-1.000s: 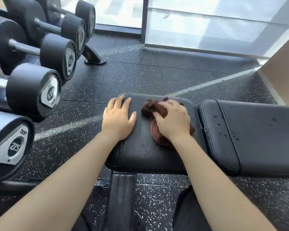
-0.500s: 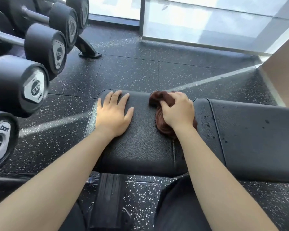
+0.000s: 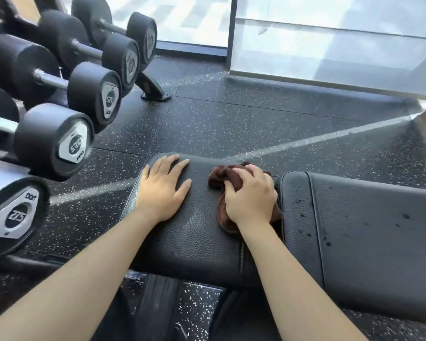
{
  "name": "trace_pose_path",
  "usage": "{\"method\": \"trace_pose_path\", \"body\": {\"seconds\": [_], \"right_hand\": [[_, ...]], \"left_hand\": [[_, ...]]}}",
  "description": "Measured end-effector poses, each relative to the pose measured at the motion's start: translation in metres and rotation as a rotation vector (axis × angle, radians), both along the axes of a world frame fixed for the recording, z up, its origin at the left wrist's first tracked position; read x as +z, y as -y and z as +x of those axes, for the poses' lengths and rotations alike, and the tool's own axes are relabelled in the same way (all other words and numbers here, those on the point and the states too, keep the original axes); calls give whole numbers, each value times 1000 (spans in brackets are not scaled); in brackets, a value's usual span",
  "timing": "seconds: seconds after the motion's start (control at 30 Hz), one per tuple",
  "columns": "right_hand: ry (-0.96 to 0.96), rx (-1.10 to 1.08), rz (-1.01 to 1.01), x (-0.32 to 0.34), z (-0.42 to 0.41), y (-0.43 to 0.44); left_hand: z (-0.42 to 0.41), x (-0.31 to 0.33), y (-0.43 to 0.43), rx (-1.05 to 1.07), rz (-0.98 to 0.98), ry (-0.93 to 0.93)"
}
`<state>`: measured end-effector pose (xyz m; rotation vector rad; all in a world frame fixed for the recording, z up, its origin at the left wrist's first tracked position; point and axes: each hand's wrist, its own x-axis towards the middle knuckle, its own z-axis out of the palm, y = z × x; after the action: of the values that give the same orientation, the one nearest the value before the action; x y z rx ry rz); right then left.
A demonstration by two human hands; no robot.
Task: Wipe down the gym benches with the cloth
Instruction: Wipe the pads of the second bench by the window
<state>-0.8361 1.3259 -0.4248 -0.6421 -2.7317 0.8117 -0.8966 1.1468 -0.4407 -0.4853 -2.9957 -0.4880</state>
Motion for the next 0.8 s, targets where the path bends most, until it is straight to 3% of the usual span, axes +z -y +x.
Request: {"method": "trace_pose_path", "body": {"seconds": [0.23, 0.37, 0.5, 0.8], "right_hand": [[56, -33, -17, 5, -49, -15], [62, 24, -12, 10, -36, -16], [56, 11, 45, 5, -3, -11], [96, -159, 85, 3, -46, -3]], "left_hand": [[-2, 0, 0, -9, -15, -1], [-9, 2, 5, -53, -11, 72], [-18, 6, 17, -117, -29, 15], [-23, -1, 19, 14, 51, 19]]}}
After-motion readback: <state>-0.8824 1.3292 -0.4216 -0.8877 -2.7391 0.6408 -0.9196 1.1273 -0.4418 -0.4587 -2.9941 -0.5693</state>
